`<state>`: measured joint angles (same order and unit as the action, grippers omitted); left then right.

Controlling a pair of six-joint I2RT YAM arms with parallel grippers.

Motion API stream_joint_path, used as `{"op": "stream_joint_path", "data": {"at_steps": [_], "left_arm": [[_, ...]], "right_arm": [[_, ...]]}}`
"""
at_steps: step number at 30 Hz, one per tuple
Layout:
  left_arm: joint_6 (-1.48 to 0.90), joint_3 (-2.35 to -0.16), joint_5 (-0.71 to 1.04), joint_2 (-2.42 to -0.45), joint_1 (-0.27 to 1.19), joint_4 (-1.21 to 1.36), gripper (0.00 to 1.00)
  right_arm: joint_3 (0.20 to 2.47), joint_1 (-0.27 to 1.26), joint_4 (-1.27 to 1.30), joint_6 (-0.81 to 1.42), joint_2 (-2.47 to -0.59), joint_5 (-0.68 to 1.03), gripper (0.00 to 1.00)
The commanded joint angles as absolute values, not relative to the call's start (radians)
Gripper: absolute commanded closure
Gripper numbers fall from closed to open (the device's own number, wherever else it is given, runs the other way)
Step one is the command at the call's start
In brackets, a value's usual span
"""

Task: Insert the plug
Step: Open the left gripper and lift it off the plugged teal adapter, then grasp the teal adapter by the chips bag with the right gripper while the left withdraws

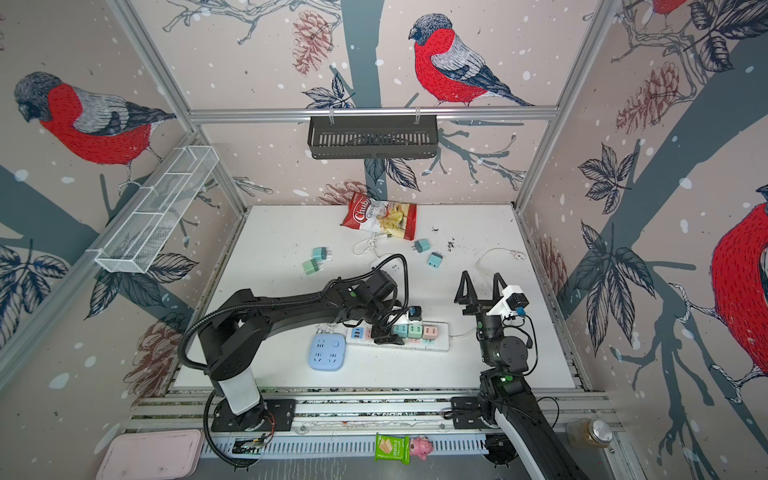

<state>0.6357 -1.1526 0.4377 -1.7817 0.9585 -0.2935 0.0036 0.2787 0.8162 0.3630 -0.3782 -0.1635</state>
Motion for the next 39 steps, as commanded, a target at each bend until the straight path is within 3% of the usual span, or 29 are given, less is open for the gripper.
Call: {"op": "stream_joint_path", "data": {"at_steps": [1,7,11,15,19,23,26,32,35,39], "left_arm": [[0.640,-1.136,0.443,-1.723,0.973,-0.256,0.02],[0.603,-1.028,0.381,-1.556,0.975,-0.056,0.02],[0.544,-0.927,0.228,-1.442,0.971,0.143,0.02],[0.308,-0.905,0.102,-1.365,0.903,0.260,0.02],[0.065,-0.894,-0.235,-1.291,0.823,0.439,0.02],[0.098,-0.843,-0.472,-1.236,0.782,0.658,0.02],[0.101,-0.832,-0.281,-1.200,0.684,0.580,0.02],[0.060,-0.874,-0.150,-1.147,0.628,0.457,0.02],[0.088,-0.860,-0.095,-1.158,0.629,0.467,0.02],[0.068,-0.936,-0.089,-1.208,0.617,0.378,0.02]], "right_arm": [[-0.170,0.278,0.840,0.365,-0.377,-0.164,0.00],[-0.154,0.278,0.803,0.399,-0.379,-0.237,0.00],[-0.138,0.278,0.787,0.396,-0.393,-0.230,0.00],[-0.107,0.276,0.781,0.459,-0.418,-0.292,0.00],[0.028,0.278,0.629,0.645,-0.472,-0.345,0.00],[0.191,0.284,0.433,0.797,-0.566,-0.310,0.00],[0.230,0.276,0.430,0.831,-0.643,-0.228,0.00],[0.236,0.142,0.539,0.797,-0.709,0.098,0.00],[0.204,0.121,0.543,0.823,-0.719,0.105,0.00],[0.364,0.175,0.312,0.768,-0.860,0.049,0.00]]}}
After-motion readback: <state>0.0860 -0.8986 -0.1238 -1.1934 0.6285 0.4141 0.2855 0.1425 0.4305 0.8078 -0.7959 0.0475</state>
